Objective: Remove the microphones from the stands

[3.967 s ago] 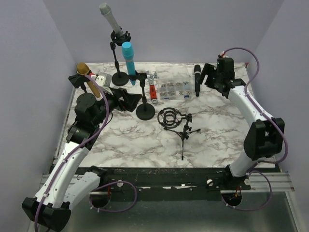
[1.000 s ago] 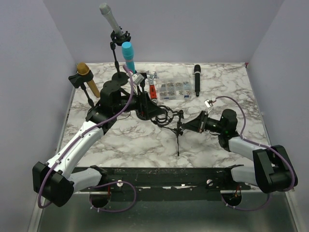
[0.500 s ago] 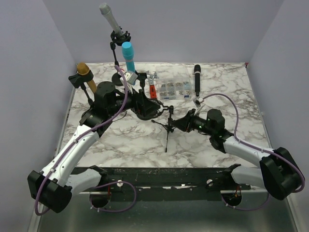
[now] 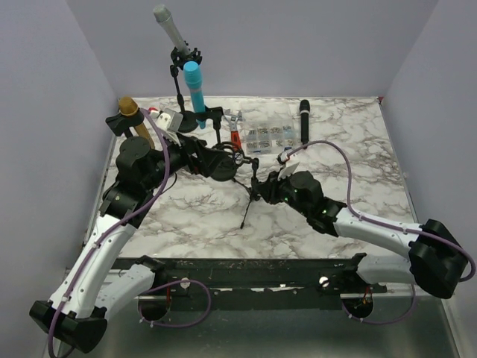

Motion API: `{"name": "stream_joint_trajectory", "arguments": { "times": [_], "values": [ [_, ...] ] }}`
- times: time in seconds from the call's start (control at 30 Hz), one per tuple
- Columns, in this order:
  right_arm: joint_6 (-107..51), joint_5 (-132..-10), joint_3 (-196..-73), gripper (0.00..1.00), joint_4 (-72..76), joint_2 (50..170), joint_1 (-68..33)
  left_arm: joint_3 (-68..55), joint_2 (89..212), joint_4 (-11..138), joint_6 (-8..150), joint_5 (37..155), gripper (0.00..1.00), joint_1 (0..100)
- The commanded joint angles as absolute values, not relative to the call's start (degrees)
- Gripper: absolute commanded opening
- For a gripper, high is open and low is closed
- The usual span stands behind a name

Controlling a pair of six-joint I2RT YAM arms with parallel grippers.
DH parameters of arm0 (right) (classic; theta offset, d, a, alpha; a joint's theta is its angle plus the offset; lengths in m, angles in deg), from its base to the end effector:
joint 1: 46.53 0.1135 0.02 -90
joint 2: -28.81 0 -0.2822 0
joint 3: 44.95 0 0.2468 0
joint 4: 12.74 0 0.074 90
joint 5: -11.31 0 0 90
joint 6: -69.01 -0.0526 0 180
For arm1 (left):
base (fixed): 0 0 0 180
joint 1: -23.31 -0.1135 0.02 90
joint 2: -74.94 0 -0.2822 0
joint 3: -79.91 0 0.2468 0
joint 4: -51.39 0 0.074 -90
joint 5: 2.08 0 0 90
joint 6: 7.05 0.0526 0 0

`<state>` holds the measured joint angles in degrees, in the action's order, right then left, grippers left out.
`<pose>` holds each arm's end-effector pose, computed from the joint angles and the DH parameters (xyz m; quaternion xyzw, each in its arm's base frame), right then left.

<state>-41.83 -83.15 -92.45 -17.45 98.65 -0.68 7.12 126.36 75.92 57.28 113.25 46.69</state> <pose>0.1921 0.1920 0.2463 -0.1522 0.7923 0.2980 0.5101 0.1702 -0.0981 0.4173 0.1365 0.7115 -0.4232 0.5440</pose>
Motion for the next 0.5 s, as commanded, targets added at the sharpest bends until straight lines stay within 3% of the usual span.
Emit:
{"name": "stream_joint_trajectory", "arguments": {
  "times": [0.0, 0.17, 0.47],
  "values": [
    [-38.2, -101.3, -94.1, 0.01, -3.6, 104.6, 3.5, 6.5, 124.1, 77.1, 59.7, 108.1, 0.89, 45.8],
    [-38.2, -116.5, -101.6, 0.01, 3.9, 113.0, 12.2, 6.5, 123.3, 77.0, 59.8, 107.9, 0.89, 45.5],
    [-39.2, -126.7, -107.5, 0.01, 14.7, 118.3, 16.2, 6.6, 122.8, 76.8, 59.3, 108.5, 0.90, 45.5]
  ]
}}
